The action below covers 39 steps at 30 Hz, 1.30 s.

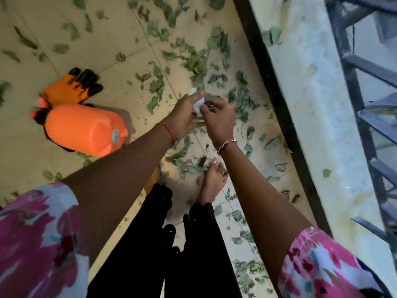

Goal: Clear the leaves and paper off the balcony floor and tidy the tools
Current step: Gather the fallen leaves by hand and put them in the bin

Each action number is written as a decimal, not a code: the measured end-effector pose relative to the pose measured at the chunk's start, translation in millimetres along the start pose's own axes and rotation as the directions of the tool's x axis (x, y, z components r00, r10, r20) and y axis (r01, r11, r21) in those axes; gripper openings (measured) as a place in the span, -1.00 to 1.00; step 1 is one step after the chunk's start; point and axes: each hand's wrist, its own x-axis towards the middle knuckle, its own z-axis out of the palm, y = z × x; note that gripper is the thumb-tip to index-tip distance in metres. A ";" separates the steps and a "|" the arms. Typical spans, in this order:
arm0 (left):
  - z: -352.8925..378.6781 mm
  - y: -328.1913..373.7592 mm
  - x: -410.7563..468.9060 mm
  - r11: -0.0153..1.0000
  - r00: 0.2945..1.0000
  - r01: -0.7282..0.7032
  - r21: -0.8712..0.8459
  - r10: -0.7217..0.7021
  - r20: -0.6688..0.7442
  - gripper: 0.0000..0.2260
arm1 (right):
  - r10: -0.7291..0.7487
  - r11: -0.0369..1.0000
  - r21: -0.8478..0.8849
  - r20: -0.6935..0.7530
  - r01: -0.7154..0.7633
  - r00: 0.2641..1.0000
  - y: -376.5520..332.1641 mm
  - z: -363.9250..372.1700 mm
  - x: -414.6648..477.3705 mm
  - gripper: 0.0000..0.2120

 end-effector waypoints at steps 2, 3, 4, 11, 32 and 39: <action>4.4 3.5 -5.3 0.999 0.998 -0.052 0.011 0.053 -0.034 -0.75 | 0.016 0.999 0.034 -0.025 -0.015 1.000 -11.3 1.2 -7.0 -0.84; 5.0 5.2 -6.7 0.997 0.996 -0.072 0.022 0.073 -0.053 -0.72 | 0.023 0.998 0.056 -0.040 -0.021 0.999 -15.1 1.0 -9.3 -0.85; 5.4 7.8 -8.9 0.996 0.994 -0.083 0.036 0.085 -0.068 -0.71 | 0.030 0.996 0.087 -0.049 -0.025 0.998 -18.4 0.0 -10.8 -0.85; 6.7 31.9 -41.8 0.979 0.996 -0.029 0.203 0.046 -0.080 -0.59 | -0.013 0.994 0.109 0.038 0.009 0.999 -51.3 -25.3 -25.6 -0.61; 213.2 -33.3 -327.0 0.283 0.810 -0.571 0.771 0.036 0.586 -0.74 | 0.366 0.858 0.513 -0.622 0.008 0.692 -59.1 -271.6 -295.7 -0.74; 250.9 -211.6 -397.4 -0.017 0.535 -0.830 0.558 -0.309 0.786 -0.87 | 0.550 0.791 0.609 -0.750 0.060 0.368 51.4 -304.8 -476.9 -0.85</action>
